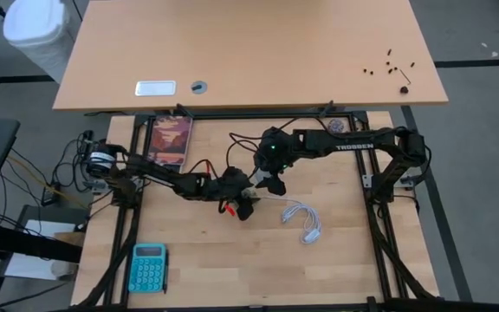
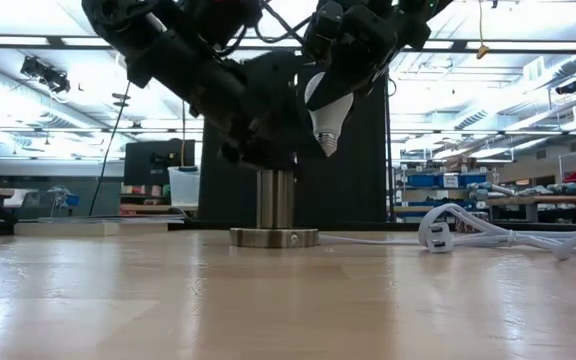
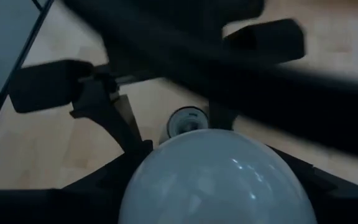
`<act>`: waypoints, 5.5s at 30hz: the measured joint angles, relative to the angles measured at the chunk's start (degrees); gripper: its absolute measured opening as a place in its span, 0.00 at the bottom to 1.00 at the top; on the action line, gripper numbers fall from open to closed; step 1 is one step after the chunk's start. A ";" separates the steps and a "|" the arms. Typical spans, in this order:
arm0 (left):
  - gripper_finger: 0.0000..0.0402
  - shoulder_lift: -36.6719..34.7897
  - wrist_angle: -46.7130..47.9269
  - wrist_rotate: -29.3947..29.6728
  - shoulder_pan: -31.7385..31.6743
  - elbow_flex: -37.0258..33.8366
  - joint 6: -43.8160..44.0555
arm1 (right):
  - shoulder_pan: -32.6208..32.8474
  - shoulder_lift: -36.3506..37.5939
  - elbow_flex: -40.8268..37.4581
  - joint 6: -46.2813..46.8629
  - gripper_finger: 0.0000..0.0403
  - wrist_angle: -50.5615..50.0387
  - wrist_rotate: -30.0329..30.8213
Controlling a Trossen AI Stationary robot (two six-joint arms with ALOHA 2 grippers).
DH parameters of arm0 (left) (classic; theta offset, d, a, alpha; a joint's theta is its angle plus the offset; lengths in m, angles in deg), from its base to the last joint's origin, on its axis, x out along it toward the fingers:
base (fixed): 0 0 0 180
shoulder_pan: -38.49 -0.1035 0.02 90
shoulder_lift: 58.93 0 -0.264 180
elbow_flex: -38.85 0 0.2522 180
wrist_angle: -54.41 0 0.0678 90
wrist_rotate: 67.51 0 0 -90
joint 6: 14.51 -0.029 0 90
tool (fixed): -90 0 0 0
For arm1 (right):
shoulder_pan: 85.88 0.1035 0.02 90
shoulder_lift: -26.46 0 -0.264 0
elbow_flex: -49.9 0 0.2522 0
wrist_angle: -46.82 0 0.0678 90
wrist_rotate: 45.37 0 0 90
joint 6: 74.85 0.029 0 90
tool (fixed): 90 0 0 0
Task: Screw lightbulb
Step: Insert the white lightbulb into the lamp
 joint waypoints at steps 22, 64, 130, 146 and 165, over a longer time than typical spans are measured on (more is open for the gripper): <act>0.79 -13.81 26.78 0.58 8.31 -0.10 3.93 | 3.17 0.06 0.00 -0.04 0.65 9.21 -1.42; 0.75 -7.07 -2.87 12.85 10.67 -14.29 18.58 | 3.25 -10.15 0.04 -1.03 0.82 14.79 0.40; 0.75 1.05 -9.77 7.71 6.56 -12.63 22.46 | -20.09 14.96 -29.68 -16.26 0.76 5.84 -1.93; 0.75 0.96 -10.34 3.12 6.58 -12.63 26.52 | -21.93 10.22 -38.39 -14.65 0.76 21.79 -7.13; 0.75 0.96 -10.08 2.70 6.58 -12.63 26.86 | -22.52 10.48 -47.10 -10.66 0.76 33.07 -5.21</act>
